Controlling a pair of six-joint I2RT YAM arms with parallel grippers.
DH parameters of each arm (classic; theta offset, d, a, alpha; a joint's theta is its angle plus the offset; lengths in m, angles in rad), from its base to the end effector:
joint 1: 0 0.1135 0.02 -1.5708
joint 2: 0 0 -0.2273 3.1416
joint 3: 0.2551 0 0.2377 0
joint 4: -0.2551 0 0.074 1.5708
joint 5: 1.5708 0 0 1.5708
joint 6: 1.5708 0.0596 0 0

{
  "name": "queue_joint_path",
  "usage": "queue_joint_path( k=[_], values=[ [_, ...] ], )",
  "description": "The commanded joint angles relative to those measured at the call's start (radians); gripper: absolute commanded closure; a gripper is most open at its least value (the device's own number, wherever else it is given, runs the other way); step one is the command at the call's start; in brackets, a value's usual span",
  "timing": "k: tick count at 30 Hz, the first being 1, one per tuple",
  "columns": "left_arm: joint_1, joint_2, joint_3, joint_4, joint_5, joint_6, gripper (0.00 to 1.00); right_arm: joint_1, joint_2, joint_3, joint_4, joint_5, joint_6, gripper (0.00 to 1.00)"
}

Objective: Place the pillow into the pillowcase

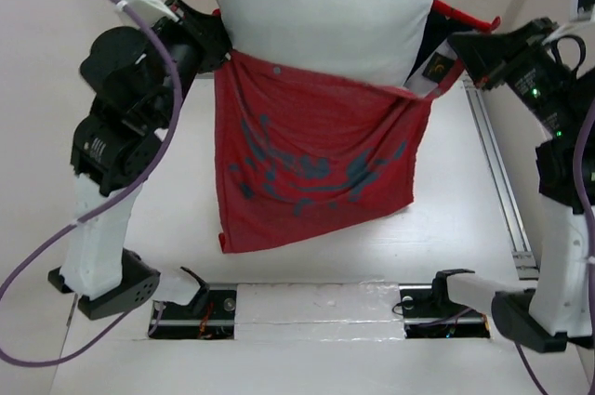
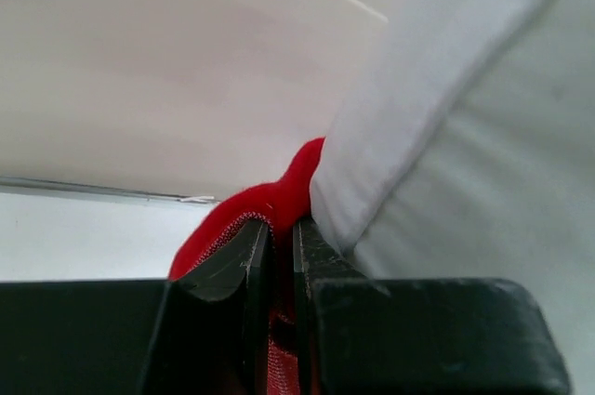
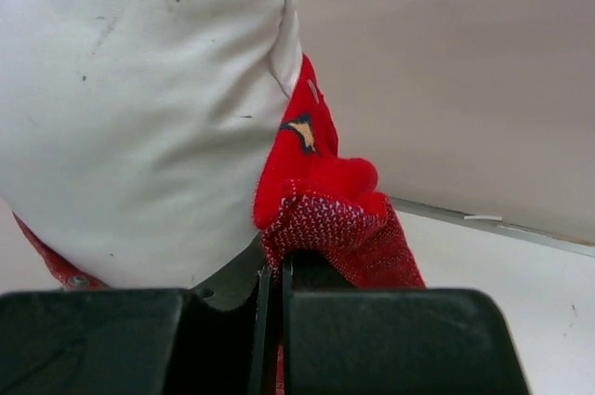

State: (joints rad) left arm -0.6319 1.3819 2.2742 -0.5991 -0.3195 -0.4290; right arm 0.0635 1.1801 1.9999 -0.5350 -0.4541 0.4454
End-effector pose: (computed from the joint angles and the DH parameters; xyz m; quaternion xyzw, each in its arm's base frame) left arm 0.1724 -0.1030 0.5912 -0.0674 0.5985 -0.3192 0.7317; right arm 0.1670 0.0368 0.5686 -0.0660 0.6078 0.3269 0.7207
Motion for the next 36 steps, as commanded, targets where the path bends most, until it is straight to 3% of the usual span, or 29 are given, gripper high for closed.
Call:
queue_joint_path(
  k=[1,6,10,11,12,14,16,18,19,20,21,24,29,32,33,34,36],
  values=[
    [0.009,-0.156,-0.005,0.265,0.013,0.045,1.0,-0.014,-0.149,-0.064,0.25,-0.028,0.009,1.0],
    [0.009,-0.142,0.122,0.207,0.048,0.058,1.0,-0.024,-0.122,0.114,0.138,-0.013,-0.01,1.0],
    [0.009,-0.178,-0.004,0.24,0.059,0.035,1.0,-0.024,-0.148,-0.001,0.19,-0.047,0.004,1.0],
    [0.009,-0.178,-0.028,0.249,0.059,0.035,0.96,-0.024,-0.158,-0.015,0.213,-0.047,0.015,1.0],
    [0.009,-0.178,-0.047,0.249,0.068,0.026,0.86,-0.024,-0.158,-0.026,0.213,-0.063,0.015,1.0],
    [0.009,-0.178,-0.058,0.259,0.068,0.026,0.91,-0.024,-0.158,-0.038,0.222,-0.063,0.015,1.0],
    [0.009,-0.137,-0.02,0.243,0.082,0.026,0.86,-0.024,-0.158,-0.038,0.222,-0.063,0.015,1.0],
    [0.009,-0.126,0.005,0.225,0.092,0.026,0.62,-0.024,-0.149,-0.029,0.222,-0.063,0.015,1.0],
    [0.009,-0.116,0.005,0.225,0.092,0.026,0.62,-0.024,-0.149,-0.029,0.222,-0.073,0.015,1.0],
    [0.009,-0.116,-0.014,0.225,0.103,0.026,0.74,-0.024,-0.158,-0.044,0.222,-0.074,0.015,1.0],
    [0.009,-0.127,-0.031,0.24,0.103,0.026,1.0,-0.024,-0.158,-0.073,0.234,-0.074,0.015,1.0],
    [0.009,-0.158,-0.125,0.294,0.091,0.016,1.0,-0.024,-0.195,-0.096,0.253,-0.074,0.015,1.0],
    [0.009,-0.17,-0.15,0.285,0.091,0.016,1.0,-0.024,-0.195,-0.06,0.253,-0.095,0.015,1.0],
    [0.009,-0.159,-0.238,0.246,0.091,-0.02,1.0,-0.024,-0.209,-0.087,0.224,-0.072,-0.003,1.0],
    [0.009,-0.193,-0.29,0.246,0.08,-0.039,0.89,-0.024,-0.218,-0.114,0.233,-0.072,-0.016,1.0],
    [0.009,-0.211,-0.427,0.246,0.071,-0.081,0.54,-0.024,-0.218,-0.188,0.246,-0.072,-0.016,1.0],
    [0.009,-0.259,-0.603,0.338,0.059,-0.12,0.21,-0.024,-0.246,-0.258,0.309,-0.092,-0.016,1.0]
  ],
)
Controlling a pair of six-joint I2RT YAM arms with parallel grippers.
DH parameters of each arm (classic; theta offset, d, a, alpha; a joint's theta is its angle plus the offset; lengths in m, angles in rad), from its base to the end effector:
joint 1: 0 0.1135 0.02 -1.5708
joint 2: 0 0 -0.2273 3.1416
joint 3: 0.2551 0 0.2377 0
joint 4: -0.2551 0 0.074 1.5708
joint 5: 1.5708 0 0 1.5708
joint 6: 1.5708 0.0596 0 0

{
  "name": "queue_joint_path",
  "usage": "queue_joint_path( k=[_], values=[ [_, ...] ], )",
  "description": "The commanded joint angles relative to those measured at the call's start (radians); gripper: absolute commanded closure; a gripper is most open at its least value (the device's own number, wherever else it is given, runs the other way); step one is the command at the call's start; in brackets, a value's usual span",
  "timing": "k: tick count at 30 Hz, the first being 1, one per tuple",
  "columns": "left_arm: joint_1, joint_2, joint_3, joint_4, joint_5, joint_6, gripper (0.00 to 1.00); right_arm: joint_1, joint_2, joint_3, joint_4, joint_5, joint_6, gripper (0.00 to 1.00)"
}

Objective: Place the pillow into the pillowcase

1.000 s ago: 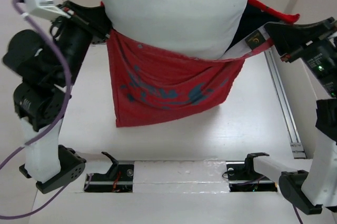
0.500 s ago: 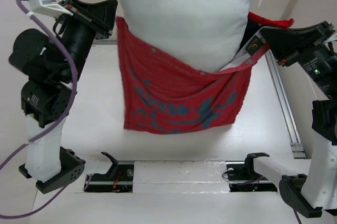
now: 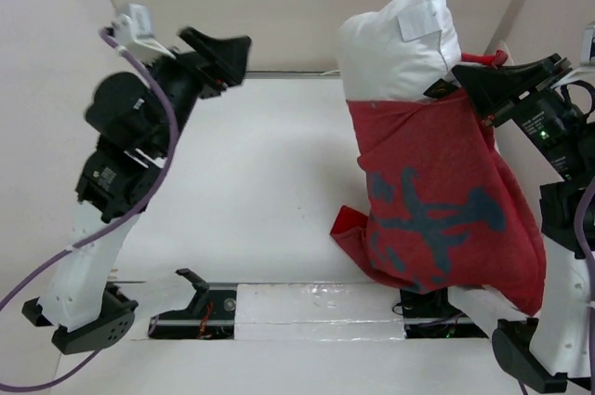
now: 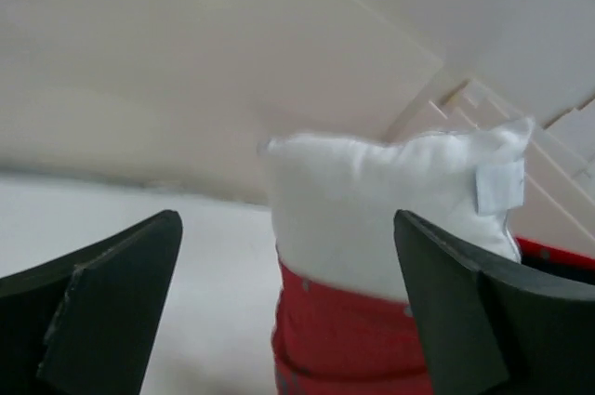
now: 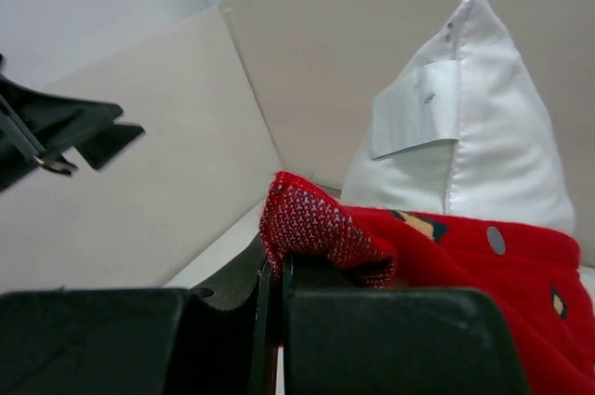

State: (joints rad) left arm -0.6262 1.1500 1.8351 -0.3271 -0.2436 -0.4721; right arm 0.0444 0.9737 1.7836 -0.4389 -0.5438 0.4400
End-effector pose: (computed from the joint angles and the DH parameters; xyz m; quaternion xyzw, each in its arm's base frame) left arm 0.1630 -0.1002 0.5592 -0.0560 0.5717 -0.3667 0.7318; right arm 0.1224 0.0363 0.5547 -0.1105 0.5768 0.3379 0.7355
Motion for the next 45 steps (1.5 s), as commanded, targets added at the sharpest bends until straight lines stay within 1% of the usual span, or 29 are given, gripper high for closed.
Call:
queue_joint_path(
  k=[1,2,4,6,7,8,10,11,12,13,14,15,16,19,20,21,23,25,28,31,36,39,41,44,45],
  values=[
    [0.003,-0.074,-0.338,0.115,-0.007,-0.091,0.0,-0.005,-0.04,-0.074,0.242,-0.058,-0.011,1.0],
    [0.003,-0.088,-0.406,0.179,-0.006,-0.135,0.0,-0.005,-0.04,-0.123,0.273,-0.091,0.003,1.0],
    [0.003,-0.069,-0.524,0.209,-0.006,-0.166,0.0,-0.005,-0.04,-0.154,0.357,-0.152,0.034,1.0],
    [0.003,-0.027,-0.572,0.249,-0.006,-0.189,0.0,-0.005,-0.04,-0.18,0.408,-0.223,0.061,1.0],
    [0.003,-0.003,-0.589,0.276,0.015,-0.189,0.0,-0.005,-0.04,-0.181,0.458,-0.247,0.09,1.0],
    [0.003,0.049,-0.62,0.311,0.07,-0.189,0.0,-0.005,-0.04,-0.181,0.489,-0.304,0.106,1.0],
    [0.003,0.095,-0.645,0.433,0.14,-0.189,0.0,-0.005,-0.053,-0.191,0.541,-0.328,0.132,1.0],
    [0.003,0.123,-0.657,0.479,0.218,-0.178,0.0,-0.005,-0.064,-0.191,0.542,-0.328,0.132,1.0],
    [0.003,0.123,-0.696,0.532,0.249,-0.178,0.0,-0.005,-0.075,-0.191,0.533,-0.297,0.118,1.0],
    [0.003,0.123,-0.721,0.64,0.272,-0.178,0.0,-0.005,-0.075,-0.167,0.517,-0.297,0.106,1.0],
    [0.003,0.123,-0.75,0.701,0.295,-0.178,0.0,-0.005,-0.075,-0.149,0.462,-0.283,0.074,1.0],
    [0.003,0.111,-0.807,0.762,0.337,-0.178,0.0,-0.005,-0.075,-0.13,0.439,-0.283,0.074,1.0],
    [0.003,0.111,-0.829,0.857,0.354,-0.178,0.0,-0.005,-0.075,-0.119,0.439,-0.283,0.074,1.0],
    [0.003,0.1,-0.888,0.953,0.418,-0.166,0.0,-0.005,-0.075,-0.119,0.414,-0.249,0.074,1.0],
    [0.003,0.087,-0.905,1.008,0.429,-0.166,0.0,-0.005,-0.075,-0.11,0.404,-0.249,0.074,1.0],
    [0.003,0.073,-0.921,1.023,0.429,-0.155,0.0,-0.005,-0.064,-0.11,0.404,-0.249,0.074,1.0],
    [0.003,0.073,-0.932,1.024,0.429,-0.143,0.0,-0.005,-0.064,-0.11,0.404,-0.26,0.074,1.0],
    [0.028,0.051,-0.932,1.014,0.444,-0.177,0.0,-0.005,-0.064,-0.11,0.404,-0.26,0.074,1.0],
    [0.037,0.018,-0.941,0.953,0.397,-0.227,0.0,-0.005,-0.073,-0.119,0.404,-0.251,0.074,1.0],
    [0.037,0.017,-0.901,0.932,0.397,-0.246,0.0,-0.005,-0.082,-0.119,0.413,-0.272,0.074,1.0],
    [0.037,0.036,-0.809,0.847,0.421,-0.325,0.0,-0.005,-0.092,-0.151,0.413,-0.263,0.074,1.0],
    [0.037,0.094,-0.754,0.732,0.463,-0.37,0.06,-0.005,-0.115,-0.181,0.413,-0.243,0.074,1.0],
    [0.037,0.128,-0.728,0.692,0.509,-0.43,0.14,-0.005,-0.115,-0.193,0.413,-0.223,0.063,1.0],
    [0.028,0.195,-0.728,0.73,0.582,-0.488,0.25,-0.005,-0.115,-0.202,0.431,-0.223,0.063,1.0],
    [0.013,0.215,-0.728,0.74,0.599,-0.488,0.27,-0.005,-0.115,-0.211,0.44,-0.223,0.063,1.0]
  ],
)
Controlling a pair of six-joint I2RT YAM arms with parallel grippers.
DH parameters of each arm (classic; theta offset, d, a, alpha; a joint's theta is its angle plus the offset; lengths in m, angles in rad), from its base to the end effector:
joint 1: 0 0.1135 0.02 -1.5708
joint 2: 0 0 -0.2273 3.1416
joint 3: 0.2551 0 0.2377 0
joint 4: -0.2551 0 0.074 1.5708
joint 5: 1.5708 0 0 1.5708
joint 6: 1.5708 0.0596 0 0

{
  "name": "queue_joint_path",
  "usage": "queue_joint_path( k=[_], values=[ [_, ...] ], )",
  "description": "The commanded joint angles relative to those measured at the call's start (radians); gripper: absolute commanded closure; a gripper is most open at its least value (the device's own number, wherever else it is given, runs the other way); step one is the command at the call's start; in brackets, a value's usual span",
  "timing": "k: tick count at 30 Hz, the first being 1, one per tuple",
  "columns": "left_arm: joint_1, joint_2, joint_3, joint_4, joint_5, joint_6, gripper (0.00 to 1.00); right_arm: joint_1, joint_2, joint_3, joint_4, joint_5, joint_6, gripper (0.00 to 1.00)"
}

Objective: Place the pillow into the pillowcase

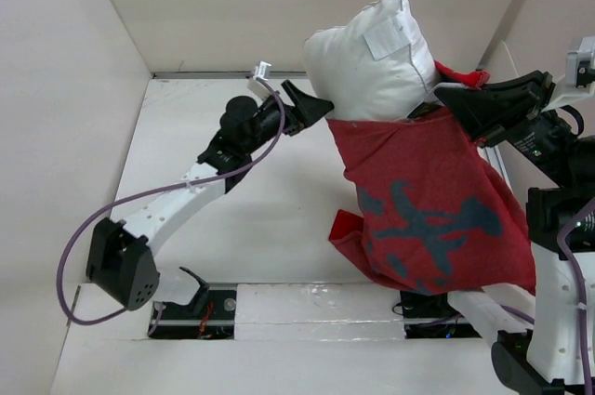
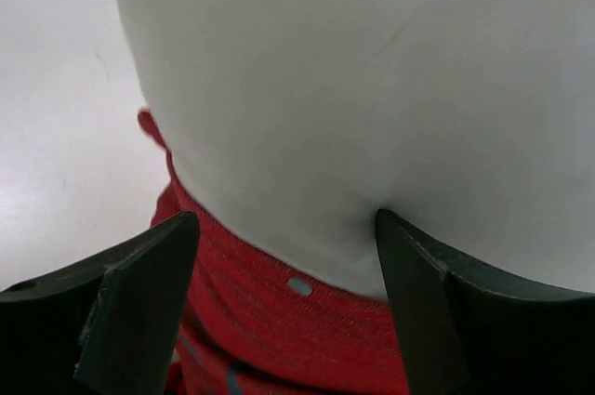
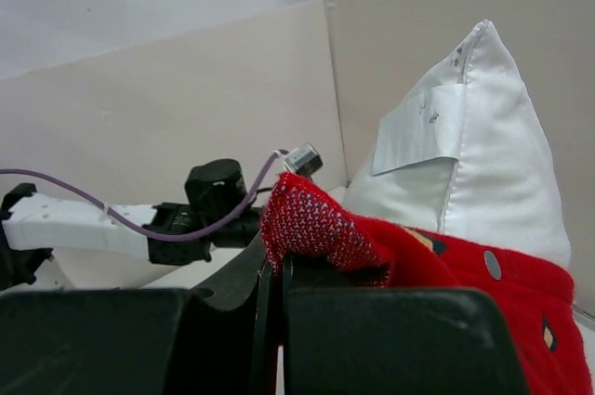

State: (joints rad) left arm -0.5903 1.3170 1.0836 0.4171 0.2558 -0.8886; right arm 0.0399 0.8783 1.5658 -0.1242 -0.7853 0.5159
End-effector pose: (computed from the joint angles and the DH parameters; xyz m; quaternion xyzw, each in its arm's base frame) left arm 0.2658 -0.1962 0.3627 0.0028 0.6416 -0.5742 0.5086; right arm 0.1110 0.0466 0.5428 -0.2205 0.5124 0.3996 0.7274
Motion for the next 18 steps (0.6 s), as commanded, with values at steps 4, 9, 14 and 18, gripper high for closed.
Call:
queue_joint_path(
  k=[4,9,14,18],
  values=[
    [-0.043,0.139,0.029,0.095,0.238,-0.156,0.46,0.0,-0.039,-0.003,0.112,0.047,-0.045,1.0],
    [-0.043,0.12,-0.014,0.106,0.227,-0.167,0.46,0.0,-0.039,-0.004,0.083,0.058,-0.079,1.0],
    [-0.043,0.169,0.022,0.178,0.24,-0.193,0.62,0.0,-0.048,-0.004,0.116,0.032,-0.025,1.0],
    [-0.043,0.238,0.079,0.226,0.261,-0.214,0.75,0.0,-0.07,-0.004,0.13,0.02,-0.016,1.0]
  ],
)
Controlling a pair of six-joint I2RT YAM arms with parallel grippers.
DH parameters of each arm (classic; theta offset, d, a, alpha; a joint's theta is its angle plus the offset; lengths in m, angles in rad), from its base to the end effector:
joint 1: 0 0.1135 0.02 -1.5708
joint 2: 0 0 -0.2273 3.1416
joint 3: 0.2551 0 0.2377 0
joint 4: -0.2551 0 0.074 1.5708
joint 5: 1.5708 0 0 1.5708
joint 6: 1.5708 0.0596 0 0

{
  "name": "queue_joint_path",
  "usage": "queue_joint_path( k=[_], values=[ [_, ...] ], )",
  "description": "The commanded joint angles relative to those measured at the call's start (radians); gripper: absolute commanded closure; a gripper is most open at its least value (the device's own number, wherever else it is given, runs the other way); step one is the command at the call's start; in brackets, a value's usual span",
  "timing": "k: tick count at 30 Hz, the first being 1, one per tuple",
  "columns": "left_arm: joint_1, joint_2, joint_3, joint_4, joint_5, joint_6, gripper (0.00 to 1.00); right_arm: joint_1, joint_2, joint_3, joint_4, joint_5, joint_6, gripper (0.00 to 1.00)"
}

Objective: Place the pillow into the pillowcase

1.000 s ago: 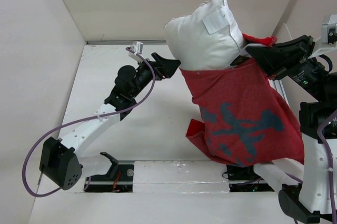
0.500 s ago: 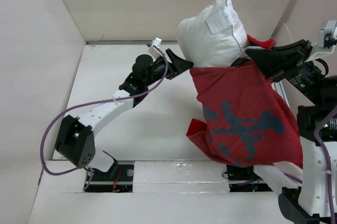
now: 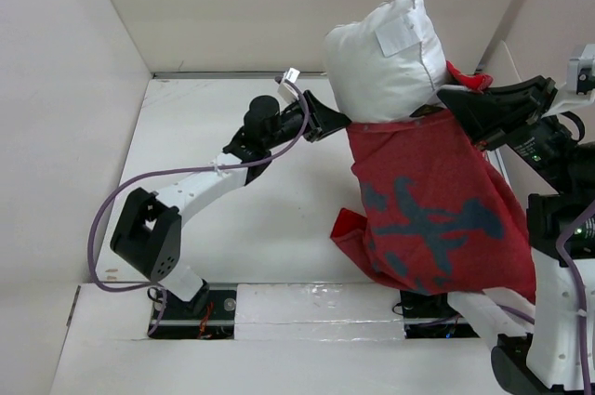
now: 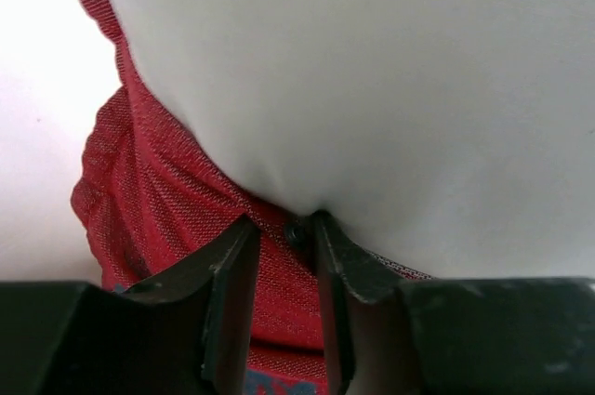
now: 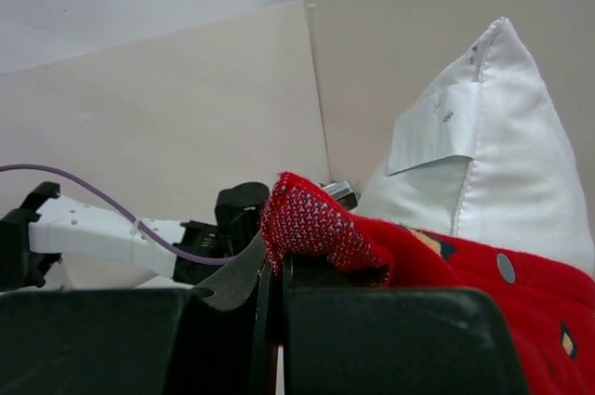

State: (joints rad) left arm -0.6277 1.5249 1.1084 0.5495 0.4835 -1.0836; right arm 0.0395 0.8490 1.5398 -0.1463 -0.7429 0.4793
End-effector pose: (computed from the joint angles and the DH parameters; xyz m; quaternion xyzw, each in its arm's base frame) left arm 0.2831 -0.2396 0.3192 0.0310 0.6636 -0.6550 0.3601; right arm 0.1080 0.0446 0.5380 -0.2088 0.5154 0.3805 0.7389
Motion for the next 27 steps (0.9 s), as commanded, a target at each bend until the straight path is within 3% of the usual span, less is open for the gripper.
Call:
queue_joint_path(
  k=[1,4,6,14,18,21,24,27],
  values=[
    [-0.006,0.031,0.054,0.093,0.033,-0.019,0.76,0.0,-0.041,0.022,0.152,-0.032,0.021,1.0],
    [-0.006,0.02,0.064,0.093,-0.049,0.0,0.86,0.0,-0.059,0.011,0.152,-0.059,0.033,1.0],
    [-0.006,0.02,0.093,0.04,-0.089,0.027,1.0,0.0,-0.074,-0.023,0.18,-0.073,0.059,1.0],
    [0.003,-0.049,0.349,-0.321,-0.375,0.276,1.0,0.0,-0.085,-0.029,0.113,-0.055,-0.022,1.0],
    [0.003,-0.141,0.612,-0.529,-0.501,0.436,1.0,0.0,-0.053,0.02,0.087,-0.017,-0.059,1.0],
    [0.003,-0.237,0.694,-0.611,-0.543,0.536,1.0,0.0,-0.019,0.118,0.038,0.025,-0.106,1.0],
    [0.016,-0.253,0.874,-0.747,-0.553,0.586,1.0,0.0,0.059,0.248,-0.047,0.147,-0.152,1.0],
    [0.028,-0.243,1.077,-0.813,-0.553,0.617,1.0,0.0,0.163,0.409,-0.056,0.149,-0.153,1.0]
  ],
)
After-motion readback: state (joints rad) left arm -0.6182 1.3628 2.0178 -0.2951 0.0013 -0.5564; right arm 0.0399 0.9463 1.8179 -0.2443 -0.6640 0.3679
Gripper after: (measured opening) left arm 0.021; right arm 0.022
